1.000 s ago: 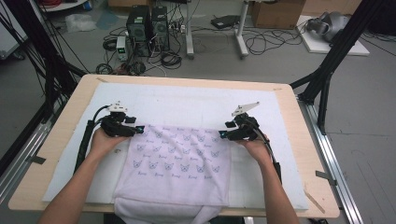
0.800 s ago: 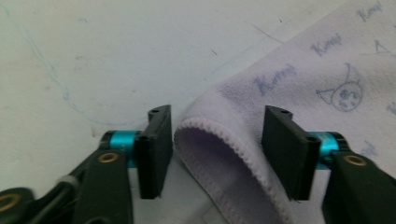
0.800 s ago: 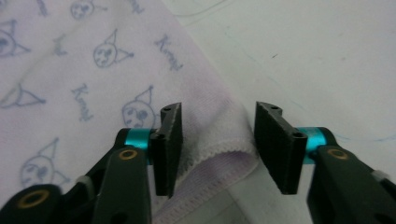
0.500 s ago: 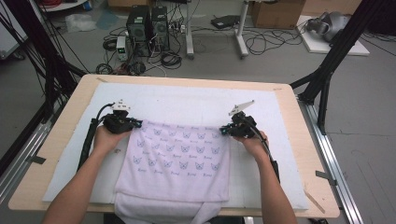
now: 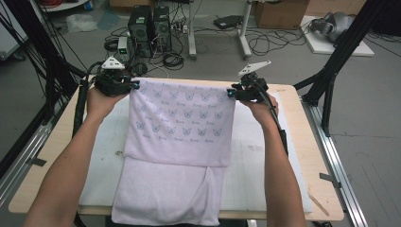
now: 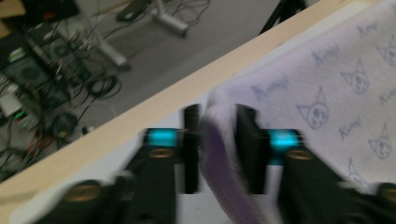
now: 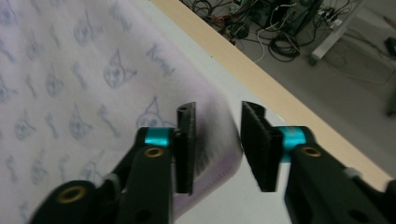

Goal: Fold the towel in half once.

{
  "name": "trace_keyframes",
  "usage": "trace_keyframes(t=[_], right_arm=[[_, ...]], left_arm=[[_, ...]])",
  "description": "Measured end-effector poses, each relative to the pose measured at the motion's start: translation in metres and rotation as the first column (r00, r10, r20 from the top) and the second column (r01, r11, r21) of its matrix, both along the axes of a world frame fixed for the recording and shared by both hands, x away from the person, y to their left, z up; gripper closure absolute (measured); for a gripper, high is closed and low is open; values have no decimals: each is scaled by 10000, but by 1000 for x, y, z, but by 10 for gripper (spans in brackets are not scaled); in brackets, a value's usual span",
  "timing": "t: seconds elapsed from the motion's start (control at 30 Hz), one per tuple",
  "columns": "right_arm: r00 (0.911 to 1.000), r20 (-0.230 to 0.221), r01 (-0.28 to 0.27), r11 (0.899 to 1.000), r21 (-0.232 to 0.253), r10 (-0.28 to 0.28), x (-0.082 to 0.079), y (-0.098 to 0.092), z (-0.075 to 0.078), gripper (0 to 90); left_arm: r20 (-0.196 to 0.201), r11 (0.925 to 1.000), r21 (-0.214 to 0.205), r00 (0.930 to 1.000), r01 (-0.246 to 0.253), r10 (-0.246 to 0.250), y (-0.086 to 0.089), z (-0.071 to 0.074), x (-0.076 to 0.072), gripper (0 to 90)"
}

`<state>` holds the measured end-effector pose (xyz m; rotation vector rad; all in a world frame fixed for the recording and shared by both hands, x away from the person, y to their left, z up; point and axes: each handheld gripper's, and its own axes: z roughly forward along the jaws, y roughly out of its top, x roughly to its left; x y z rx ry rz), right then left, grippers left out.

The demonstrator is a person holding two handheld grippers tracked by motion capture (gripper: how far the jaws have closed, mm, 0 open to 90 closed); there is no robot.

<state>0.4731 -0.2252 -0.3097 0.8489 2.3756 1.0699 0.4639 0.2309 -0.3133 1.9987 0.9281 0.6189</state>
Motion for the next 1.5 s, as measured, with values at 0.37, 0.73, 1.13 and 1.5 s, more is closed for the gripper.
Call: trace_keyframes(t=[0.37, 0.73, 1.13, 1.5], right_arm=[[9917, -935, -901, 9958, -157, 882, -42, 1, -47, 571], [9626, -928, -2471, 9653, 840, 2545, -136, -2, -78, 604], [8816, -1936, -4225, 9026, 827, 4305, -194, 15, -125, 704], [8608, -2242, -4611, 8866, 360, 4568, -199, -2, -118, 896]], left_arm=[[-238, 9974, -451, 9981, 553, -565, 22, -50, -41, 552], [-12, 9834, -672, 9856, 1686, -1690, 19, -78, -110, 520], [-390, 9763, -422, 9761, 2122, -2138, 19, -106, -153, 501], [-401, 9724, -261, 9717, 2319, -2328, 18, -105, -159, 500]])
